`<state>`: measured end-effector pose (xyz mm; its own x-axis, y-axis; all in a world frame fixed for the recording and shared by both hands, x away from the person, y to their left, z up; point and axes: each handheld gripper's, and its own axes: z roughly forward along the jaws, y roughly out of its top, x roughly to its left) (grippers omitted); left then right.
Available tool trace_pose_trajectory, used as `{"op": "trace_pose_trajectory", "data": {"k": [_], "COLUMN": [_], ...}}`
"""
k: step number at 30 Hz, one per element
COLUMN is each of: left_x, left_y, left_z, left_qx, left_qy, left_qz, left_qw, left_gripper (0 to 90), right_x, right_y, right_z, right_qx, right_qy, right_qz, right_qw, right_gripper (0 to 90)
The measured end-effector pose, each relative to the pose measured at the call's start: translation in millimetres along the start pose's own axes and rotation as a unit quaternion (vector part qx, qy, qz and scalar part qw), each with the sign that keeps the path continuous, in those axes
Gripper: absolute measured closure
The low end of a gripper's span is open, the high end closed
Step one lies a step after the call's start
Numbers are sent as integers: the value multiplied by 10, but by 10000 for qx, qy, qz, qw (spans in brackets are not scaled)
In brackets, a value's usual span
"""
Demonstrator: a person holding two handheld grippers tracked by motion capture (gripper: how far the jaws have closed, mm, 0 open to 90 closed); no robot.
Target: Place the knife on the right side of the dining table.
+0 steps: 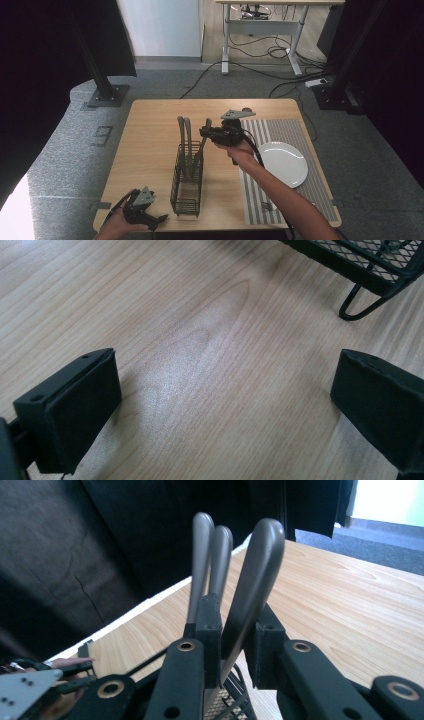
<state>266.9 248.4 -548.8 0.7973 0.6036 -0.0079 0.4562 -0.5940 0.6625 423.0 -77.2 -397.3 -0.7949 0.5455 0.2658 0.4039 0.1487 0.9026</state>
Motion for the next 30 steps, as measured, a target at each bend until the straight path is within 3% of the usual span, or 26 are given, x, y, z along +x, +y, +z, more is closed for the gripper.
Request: {"op": "trace_pose_trajectory", "data": {"k": [8, 10, 11, 14, 18, 23, 30], "left_x": [0, 1, 1, 2, 2, 1, 1], "left_y": [0, 0, 0, 1, 0, 1, 0], "left_z": [0, 0, -1, 0, 0, 0, 0], "left_qx": [3, 5, 5, 1, 2, 4, 4], "left_qy": [0, -1, 5, -3, -1, -4, -7], "left_qz": [3, 8, 10, 12, 13, 8, 10], "left_qw": [10000, 10000, 10000, 10000, 10000, 10000, 10000], "left_gripper": [0, 0, 0, 0, 0, 0, 0], "right_x": [12, 36, 32, 28, -5, -79, -254], "right_y": [76, 110, 155, 194, 277, 307, 298], "right_z": [-168, -239, -350, -441, -694, -873, -1079], "right_qx": [-377, -476, -718, -840, -1216, -1506, -1716], "right_qy": [106, -75, -47, -20, -43, -64, -365], "right_qz": [142, -66, -22, 20, 42, 163, 310], "right_qw": [9991, 9988, 9974, 9965, 9926, 9884, 9840], "right_gripper": [825, 826, 826, 826, 827, 826, 827]}}
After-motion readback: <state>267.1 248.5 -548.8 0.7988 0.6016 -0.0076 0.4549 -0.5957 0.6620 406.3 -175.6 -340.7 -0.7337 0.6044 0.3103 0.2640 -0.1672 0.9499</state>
